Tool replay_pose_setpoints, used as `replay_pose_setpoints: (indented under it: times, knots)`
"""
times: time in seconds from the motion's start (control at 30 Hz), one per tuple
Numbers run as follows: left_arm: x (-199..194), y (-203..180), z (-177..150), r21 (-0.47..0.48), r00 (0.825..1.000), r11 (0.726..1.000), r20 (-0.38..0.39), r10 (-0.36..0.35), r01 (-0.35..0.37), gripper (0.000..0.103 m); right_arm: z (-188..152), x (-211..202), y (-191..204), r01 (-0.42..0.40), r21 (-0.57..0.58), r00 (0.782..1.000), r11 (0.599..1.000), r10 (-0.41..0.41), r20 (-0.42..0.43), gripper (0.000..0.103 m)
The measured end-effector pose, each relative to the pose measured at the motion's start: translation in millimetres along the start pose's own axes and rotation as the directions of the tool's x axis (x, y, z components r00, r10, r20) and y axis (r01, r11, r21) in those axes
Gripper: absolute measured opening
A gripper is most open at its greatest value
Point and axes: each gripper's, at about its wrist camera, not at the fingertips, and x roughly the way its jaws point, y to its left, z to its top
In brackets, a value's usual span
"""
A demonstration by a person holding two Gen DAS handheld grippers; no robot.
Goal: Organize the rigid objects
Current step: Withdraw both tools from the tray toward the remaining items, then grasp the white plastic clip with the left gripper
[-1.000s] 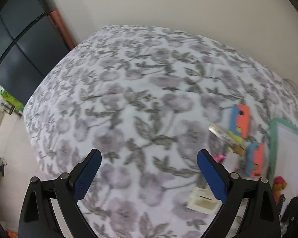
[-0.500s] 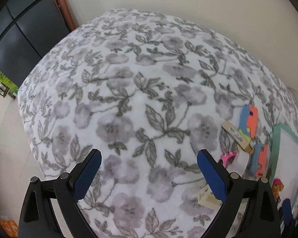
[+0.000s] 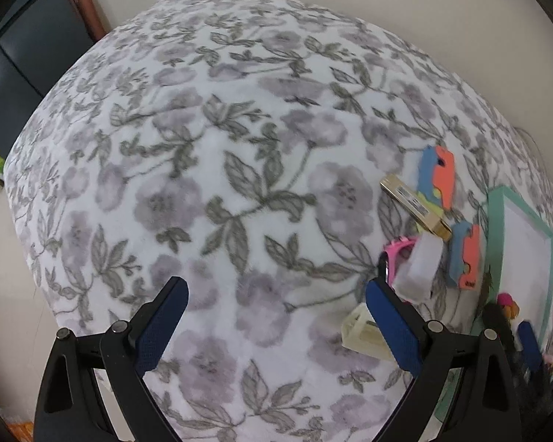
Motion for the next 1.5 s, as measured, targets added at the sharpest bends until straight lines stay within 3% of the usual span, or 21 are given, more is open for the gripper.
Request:
replay_pose_setpoints:
  times: [0.13,0.27,0.5,0.67,0.83,0.97,1.1,1.23,1.33,1.5]
  knots:
    - [2,-12,-2,0.040,1.000,0.999,-0.009,0.000,0.000,0.097,16,-5,-15,0.034,0.115,0.999,0.993,-0.036,0.010,0.102]
    - [4,-25,-5,0.098,1.000,0.995,-0.017,-0.019,0.020,0.097,28,-4,-18,0.010,0.187,1.000,0.982,-0.011,0.004,0.102]
    - [13,-43,-11,0.172,0.999,0.985,-0.047,-0.007,0.015,0.097,29,6,-15,-0.004,0.205,0.999,0.979,0.012,-0.036,0.102]
    - [18,-57,-18,0.209,0.997,0.977,-0.077,-0.023,0.038,0.097,19,14,-12,0.019,0.153,0.996,0.988,-0.005,-0.089,0.102]
    - [19,-74,-28,0.274,0.995,0.960,-0.096,-0.034,0.059,0.097,18,9,-18,0.015,0.161,0.996,0.987,-0.001,-0.084,0.102]
    - [21,-90,-36,0.324,0.997,0.946,-0.077,0.013,0.012,0.097,19,7,-23,-0.003,0.170,0.996,0.985,0.018,-0.086,0.102]
    - [30,-94,-40,0.312,0.994,0.950,-0.107,0.024,0.011,0.097,19,9,-24,-0.001,0.172,0.995,0.985,0.018,-0.099,0.102]
    - [33,-87,-40,0.299,0.993,0.954,-0.115,0.010,0.025,0.081,18,11,-24,-0.007,0.179,0.994,0.984,0.027,-0.110,0.102]
    - [34,-80,-39,0.282,0.990,0.958,-0.139,-0.021,0.060,0.063,18,12,-22,-0.006,0.173,0.993,0.985,0.026,-0.115,0.102]
    - [32,-78,-40,0.286,0.989,0.955,-0.143,-0.043,0.083,0.055,17,14,-19,-0.005,0.160,0.992,0.987,0.025,-0.122,0.102]
